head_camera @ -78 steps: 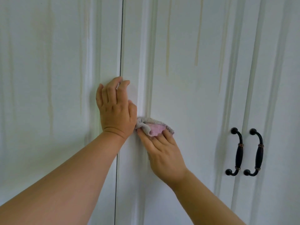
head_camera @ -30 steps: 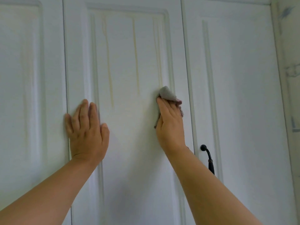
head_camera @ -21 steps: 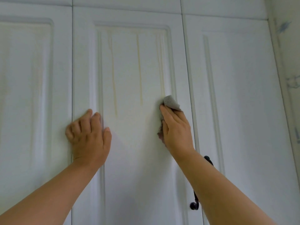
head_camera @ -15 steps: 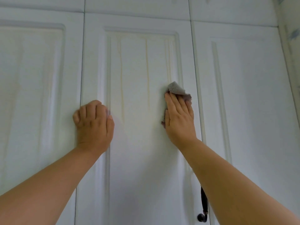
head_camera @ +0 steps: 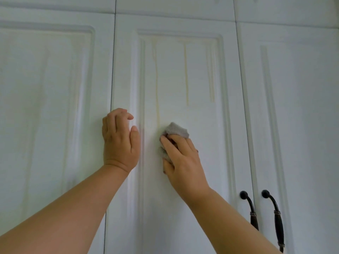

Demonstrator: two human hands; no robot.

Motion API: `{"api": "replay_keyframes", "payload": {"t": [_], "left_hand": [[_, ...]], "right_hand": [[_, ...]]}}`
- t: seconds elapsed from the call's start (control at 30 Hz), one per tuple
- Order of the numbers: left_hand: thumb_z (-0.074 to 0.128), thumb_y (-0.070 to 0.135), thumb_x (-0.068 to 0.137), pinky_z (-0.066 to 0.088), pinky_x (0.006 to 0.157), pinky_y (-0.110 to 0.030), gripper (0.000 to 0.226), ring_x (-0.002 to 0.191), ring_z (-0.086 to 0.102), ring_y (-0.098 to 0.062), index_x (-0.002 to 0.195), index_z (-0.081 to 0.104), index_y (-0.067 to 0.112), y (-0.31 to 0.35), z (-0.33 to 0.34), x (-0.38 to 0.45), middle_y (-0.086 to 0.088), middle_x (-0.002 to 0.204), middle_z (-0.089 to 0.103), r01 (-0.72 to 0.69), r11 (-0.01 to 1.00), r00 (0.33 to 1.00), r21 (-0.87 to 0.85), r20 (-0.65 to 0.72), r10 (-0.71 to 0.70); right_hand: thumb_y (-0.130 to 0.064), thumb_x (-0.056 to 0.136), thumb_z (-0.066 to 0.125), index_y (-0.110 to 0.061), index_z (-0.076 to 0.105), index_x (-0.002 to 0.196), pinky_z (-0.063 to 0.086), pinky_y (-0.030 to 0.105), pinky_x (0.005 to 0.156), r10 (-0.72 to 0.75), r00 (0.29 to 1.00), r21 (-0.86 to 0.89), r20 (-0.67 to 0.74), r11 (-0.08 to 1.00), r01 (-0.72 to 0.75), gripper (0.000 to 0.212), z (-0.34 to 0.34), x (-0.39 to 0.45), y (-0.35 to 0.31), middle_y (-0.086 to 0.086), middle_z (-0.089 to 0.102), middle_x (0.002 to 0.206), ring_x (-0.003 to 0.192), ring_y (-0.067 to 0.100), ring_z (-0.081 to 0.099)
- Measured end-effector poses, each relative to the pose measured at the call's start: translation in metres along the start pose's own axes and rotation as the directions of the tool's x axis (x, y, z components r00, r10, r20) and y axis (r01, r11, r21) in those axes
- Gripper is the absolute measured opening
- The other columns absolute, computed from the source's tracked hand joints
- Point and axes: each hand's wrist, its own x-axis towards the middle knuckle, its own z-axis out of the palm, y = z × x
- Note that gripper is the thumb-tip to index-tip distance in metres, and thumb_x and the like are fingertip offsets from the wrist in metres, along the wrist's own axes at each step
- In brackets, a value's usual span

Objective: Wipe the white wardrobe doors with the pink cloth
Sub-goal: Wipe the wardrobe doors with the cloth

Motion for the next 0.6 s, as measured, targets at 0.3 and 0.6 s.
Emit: {"api": "replay_keyframes", "payload": {"t": [0.3, 0.6], "left_hand": [[0.035, 0.029, 0.093, 0.041, 0.098, -0.047, 0.04, 0.108, 0.048, -0.033, 0.109, 0.053, -0.003, -0.006, -0.001, 0.002, -0.019, 0.115, 0.051, -0.013, 0.999, 1.0, -0.03, -0.02, 0.012], [0.033, 0.041, 0.092, 0.038, 0.102, -0.047, 0.051, 0.113, 0.05, -0.033, 0.111, 0.054, -0.001, -0.007, -0.005, 0.003, -0.019, 0.119, 0.053, -0.026, 1.0, 1.0, -0.013, -0.019, 0.025]], "right_hand": [[-0.028, 0.1, 0.033, -0.011, 0.031, 0.157, 0.012, 0.05, 0.124, -0.031, 0.991, -0.32, 0.133, 0.945, 0.073, 0.06, 0.015, 0.049, 0.002, 0.006, 0.023, 0.166, 0.155, 0.022, 0.011], [-0.029, 0.103, 0.035, -0.013, 0.028, 0.158, 0.013, 0.052, 0.124, -0.171, 0.962, -0.254, 0.215, 0.941, 0.224, 0.057, 0.029, 0.019, -0.024, 0.006, 0.022, 0.166, 0.155, 0.025, 0.008]]}}
